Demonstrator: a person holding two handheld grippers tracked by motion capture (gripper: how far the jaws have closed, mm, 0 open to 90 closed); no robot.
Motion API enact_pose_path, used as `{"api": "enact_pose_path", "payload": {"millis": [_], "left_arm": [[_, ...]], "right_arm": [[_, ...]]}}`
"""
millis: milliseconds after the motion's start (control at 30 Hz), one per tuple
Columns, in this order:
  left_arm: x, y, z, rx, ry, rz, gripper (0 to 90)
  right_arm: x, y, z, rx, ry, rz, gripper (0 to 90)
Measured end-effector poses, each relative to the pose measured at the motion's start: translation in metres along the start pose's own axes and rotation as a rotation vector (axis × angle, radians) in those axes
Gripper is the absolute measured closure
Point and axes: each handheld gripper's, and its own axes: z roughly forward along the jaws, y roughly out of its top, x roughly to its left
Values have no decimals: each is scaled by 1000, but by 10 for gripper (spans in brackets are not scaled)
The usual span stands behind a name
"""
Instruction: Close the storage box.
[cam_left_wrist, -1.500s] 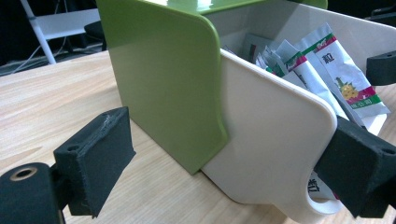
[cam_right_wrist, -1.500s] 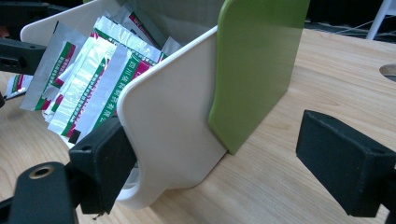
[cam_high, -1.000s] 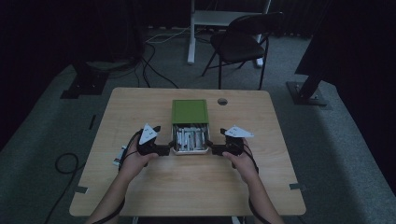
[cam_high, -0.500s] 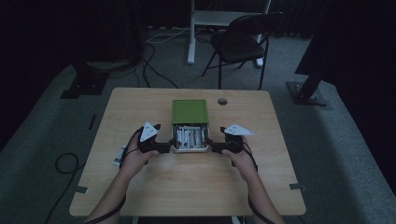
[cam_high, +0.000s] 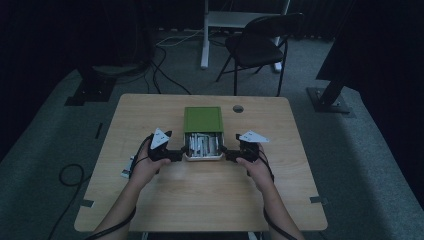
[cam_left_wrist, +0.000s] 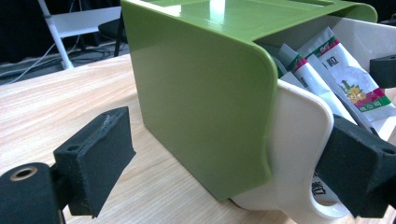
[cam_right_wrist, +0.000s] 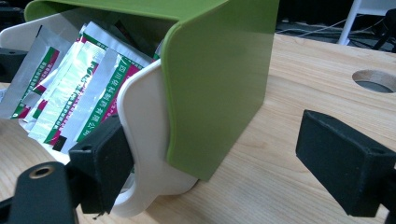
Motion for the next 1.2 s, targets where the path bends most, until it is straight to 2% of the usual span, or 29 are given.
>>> {"api": "enact_pose_path", "payload": {"millis": [200, 633, 1200], "left_arm": [[2, 3, 3, 10, 8, 17, 100], [7, 3, 11, 3, 9, -1, 95], [8, 6, 15, 11, 43, -15, 95]], "right_arm": [[-1, 2, 3, 0, -11, -2, 133], [-3, 4, 9, -1, -31, 5, 133], [-4, 4, 16, 8, -68, 17, 132]]}}
